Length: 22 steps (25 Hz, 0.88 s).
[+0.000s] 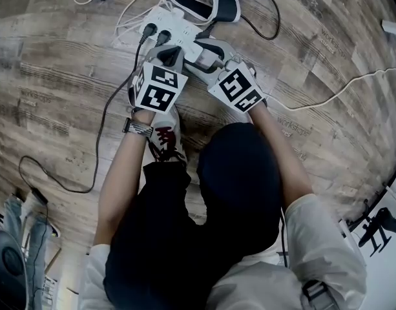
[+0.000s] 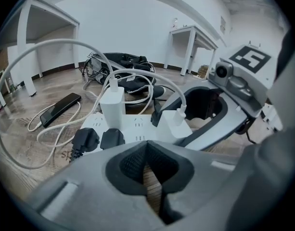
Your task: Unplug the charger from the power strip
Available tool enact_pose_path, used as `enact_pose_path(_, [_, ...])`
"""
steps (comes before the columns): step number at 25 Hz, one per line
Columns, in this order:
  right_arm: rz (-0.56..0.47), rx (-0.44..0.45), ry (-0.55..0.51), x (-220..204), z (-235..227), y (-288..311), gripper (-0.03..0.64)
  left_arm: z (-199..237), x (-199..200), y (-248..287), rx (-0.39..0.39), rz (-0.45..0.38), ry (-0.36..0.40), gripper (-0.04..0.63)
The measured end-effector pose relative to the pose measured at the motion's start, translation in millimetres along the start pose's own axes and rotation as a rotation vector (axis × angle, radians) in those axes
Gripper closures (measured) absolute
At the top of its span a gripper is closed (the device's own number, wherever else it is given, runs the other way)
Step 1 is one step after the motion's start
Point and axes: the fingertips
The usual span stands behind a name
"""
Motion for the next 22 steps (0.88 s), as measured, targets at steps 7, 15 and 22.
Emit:
enact_pose_path(7, [0.032,-0.033,-0.086,2.2,-1.4,-2.4,0.390,0.7,1.8,-0.1,0.007,0.008,-0.007,0.592])
enact_pose_path(15, [0.030,-0.043,-0.079,2.5,-1.3,-2.6,0.391,1.6,-1.6,-0.8,-0.002,0.020,-0.035,0.592])
enact_pose_path(22, [-0.003,-0.005,0.049,-0.7,-1.3,-1.6,0.391,1.7,-1.6,-0.5,-0.012,0.016,-0.036,0.594])
Point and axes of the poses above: the fingertips, and each gripper's own axes: y forward along the fingers, z to its left, x out of its top, and after that the axes turned 3 degrees about -z, right-handed
